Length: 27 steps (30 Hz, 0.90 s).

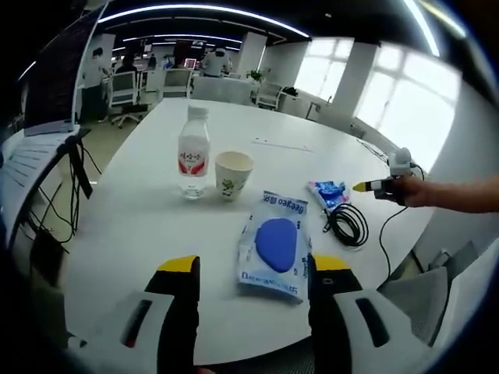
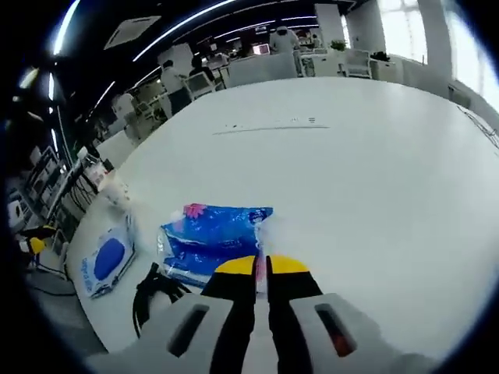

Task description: Arrange the tabletop items into an orderly group along one side of the table until the central work area is clear of visible clutter.

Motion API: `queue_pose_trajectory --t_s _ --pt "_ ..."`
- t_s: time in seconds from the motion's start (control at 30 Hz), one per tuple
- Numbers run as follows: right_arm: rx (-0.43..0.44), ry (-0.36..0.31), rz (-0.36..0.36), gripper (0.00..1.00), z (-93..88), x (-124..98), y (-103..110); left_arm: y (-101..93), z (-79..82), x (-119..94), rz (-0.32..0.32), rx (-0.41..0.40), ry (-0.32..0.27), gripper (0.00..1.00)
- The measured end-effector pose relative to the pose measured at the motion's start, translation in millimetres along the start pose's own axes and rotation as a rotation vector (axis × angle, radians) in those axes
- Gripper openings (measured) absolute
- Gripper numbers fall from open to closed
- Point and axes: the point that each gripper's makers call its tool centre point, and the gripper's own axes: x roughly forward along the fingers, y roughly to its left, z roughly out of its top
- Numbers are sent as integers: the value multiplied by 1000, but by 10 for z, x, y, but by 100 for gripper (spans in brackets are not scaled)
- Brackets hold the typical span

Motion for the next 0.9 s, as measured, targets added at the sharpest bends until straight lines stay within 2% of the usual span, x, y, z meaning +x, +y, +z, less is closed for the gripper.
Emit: queue_pose_trajectory --t_s 0.1,0.23,0.33,0.4,0.53,0.67,0.8,0.9 --pt "-90 19 13 4 40 5 4 6 -10 -8 1 -4 -1 56" --pt "-165 41 25 5 67 16 6 11 -22 -14 3 -10 0 56" --pt "-287 85 43 6 60 44 36 4 -27 -14 3 -6 1 56" --pt "-339 93 58 8 79 64 76 3 -32 -11 3 -8 3 56" --pt "-372 101 65 10 103 99 106 -8 -32 -9 3 -9 1 56" --pt "-484 146 86 14 92 150 126 -2 -27 -14 5 -12 -3 56" --pt "-469 141 115 14 138 204 136 19 -36 -28 11 -21 -6 56" --pt "-533 176 118 16 112 234 119 35 -41 -45 18 -26 -8 56"
